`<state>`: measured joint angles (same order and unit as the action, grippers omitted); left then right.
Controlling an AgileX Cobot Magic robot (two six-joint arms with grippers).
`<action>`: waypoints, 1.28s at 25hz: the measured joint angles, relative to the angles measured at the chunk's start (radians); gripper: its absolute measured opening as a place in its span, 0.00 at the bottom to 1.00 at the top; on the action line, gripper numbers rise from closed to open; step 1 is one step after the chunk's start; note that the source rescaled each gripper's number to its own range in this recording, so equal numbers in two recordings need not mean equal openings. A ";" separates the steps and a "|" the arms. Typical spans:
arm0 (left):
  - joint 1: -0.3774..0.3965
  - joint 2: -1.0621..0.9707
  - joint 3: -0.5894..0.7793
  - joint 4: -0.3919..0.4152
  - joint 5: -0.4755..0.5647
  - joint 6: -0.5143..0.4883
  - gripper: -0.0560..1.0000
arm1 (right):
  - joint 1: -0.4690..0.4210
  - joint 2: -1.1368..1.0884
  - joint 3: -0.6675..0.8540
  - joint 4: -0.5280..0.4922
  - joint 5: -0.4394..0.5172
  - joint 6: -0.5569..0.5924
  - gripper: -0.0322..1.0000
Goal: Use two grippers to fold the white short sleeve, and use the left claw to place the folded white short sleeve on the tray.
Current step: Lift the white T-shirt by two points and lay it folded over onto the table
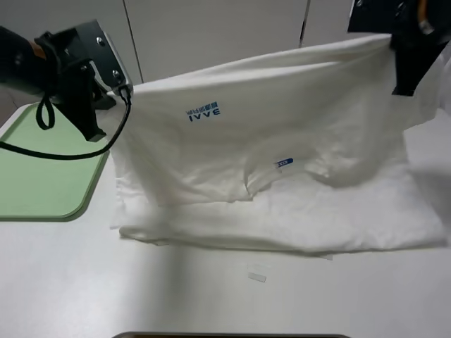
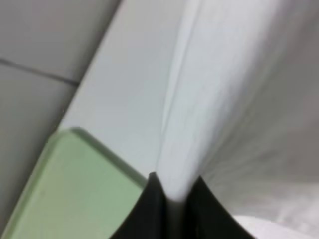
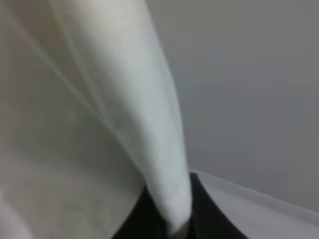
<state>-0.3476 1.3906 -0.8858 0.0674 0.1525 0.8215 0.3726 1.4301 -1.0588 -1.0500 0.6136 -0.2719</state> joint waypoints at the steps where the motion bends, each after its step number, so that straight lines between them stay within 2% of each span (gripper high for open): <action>1: 0.026 0.050 0.000 0.000 -0.009 0.000 0.05 | 0.000 0.046 0.000 -0.034 0.003 0.037 0.03; 2: 0.046 0.088 0.001 0.000 -0.017 0.000 0.05 | 0.000 0.046 0.000 -0.034 0.003 0.037 0.03; 4: 0.079 0.130 0.001 0.000 -0.068 0.000 0.05 | 0.000 0.116 0.000 -0.105 0.000 0.116 0.03; 5: 0.081 0.130 0.001 0.000 -0.094 0.000 0.05 | 0.000 0.142 0.000 -0.147 -0.003 0.168 0.03; 7: 0.082 0.124 0.001 0.000 -0.129 0.000 0.05 | 0.000 0.145 0.000 -0.169 -0.003 0.202 0.03; 17: 0.062 -0.049 -0.011 0.000 -0.198 0.000 0.05 | 0.000 0.059 -0.003 -0.211 0.001 0.233 0.03; 19: 0.036 -0.099 -0.035 0.000 -0.184 0.000 0.05 | 0.000 -0.025 -0.026 -0.215 0.014 0.272 0.03; 25: -0.039 -0.191 -0.101 0.000 -0.140 0.000 0.05 | 0.000 -0.213 -0.032 -0.231 0.029 0.272 0.03; 27: -0.140 -0.271 -0.181 0.000 -0.068 0.000 0.05 | 0.004 -0.277 -0.032 -0.232 0.035 0.244 0.03; 32: -0.246 -0.320 -0.250 0.001 0.092 0.000 0.05 | 0.078 -0.420 -0.032 -0.232 0.049 0.159 0.03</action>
<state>-0.5935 1.0702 -1.1357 0.0682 0.2441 0.8215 0.4506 1.0100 -1.0905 -1.2817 0.6627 -0.1132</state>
